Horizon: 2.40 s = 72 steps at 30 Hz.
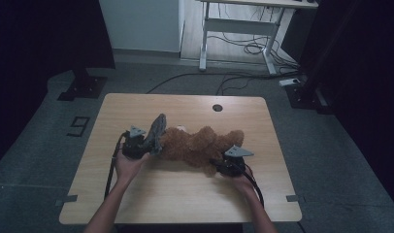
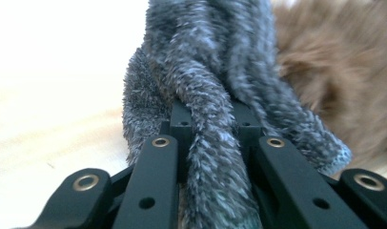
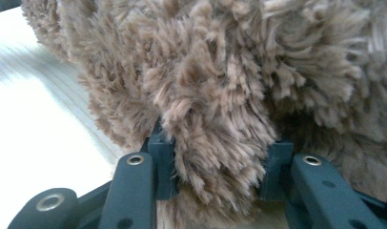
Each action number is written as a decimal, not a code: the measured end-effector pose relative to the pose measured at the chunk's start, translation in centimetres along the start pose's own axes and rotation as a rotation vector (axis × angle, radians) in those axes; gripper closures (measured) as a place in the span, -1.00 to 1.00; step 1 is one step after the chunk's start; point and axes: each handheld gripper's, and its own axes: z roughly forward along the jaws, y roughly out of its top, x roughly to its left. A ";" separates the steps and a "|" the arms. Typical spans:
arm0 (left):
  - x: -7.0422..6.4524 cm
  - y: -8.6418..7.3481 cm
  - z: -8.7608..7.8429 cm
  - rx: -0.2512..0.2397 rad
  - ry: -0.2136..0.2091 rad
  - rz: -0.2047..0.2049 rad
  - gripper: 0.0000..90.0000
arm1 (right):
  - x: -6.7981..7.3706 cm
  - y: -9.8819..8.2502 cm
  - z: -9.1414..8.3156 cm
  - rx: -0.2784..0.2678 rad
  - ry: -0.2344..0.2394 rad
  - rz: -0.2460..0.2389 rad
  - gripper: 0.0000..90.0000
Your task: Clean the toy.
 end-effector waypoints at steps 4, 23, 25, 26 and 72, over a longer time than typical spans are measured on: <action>-1.0 2.7 -1.4 -0.064 -0.024 0.030 0.68 | 0.0 0.2 0.0 0.008 -0.003 -0.021 0.31; -6.4 2.4 3.5 0.014 -0.079 0.144 0.68 | 0.3 0.0 -1.5 0.025 0.001 -0.021 -0.15; -6.5 1.6 2.9 0.000 -0.087 0.149 0.68 | 0.2 -0.1 -2.7 0.007 0.014 0.014 -0.24; -6.5 1.2 2.6 -0.007 -0.094 0.151 0.68 | 0.1 -0.1 -3.5 -0.005 0.012 0.030 -0.32; -13.2 0.1 1.8 -0.019 -0.180 0.256 0.71 | 1.4 -1.0 -5.3 0.000 -0.014 0.054 0.25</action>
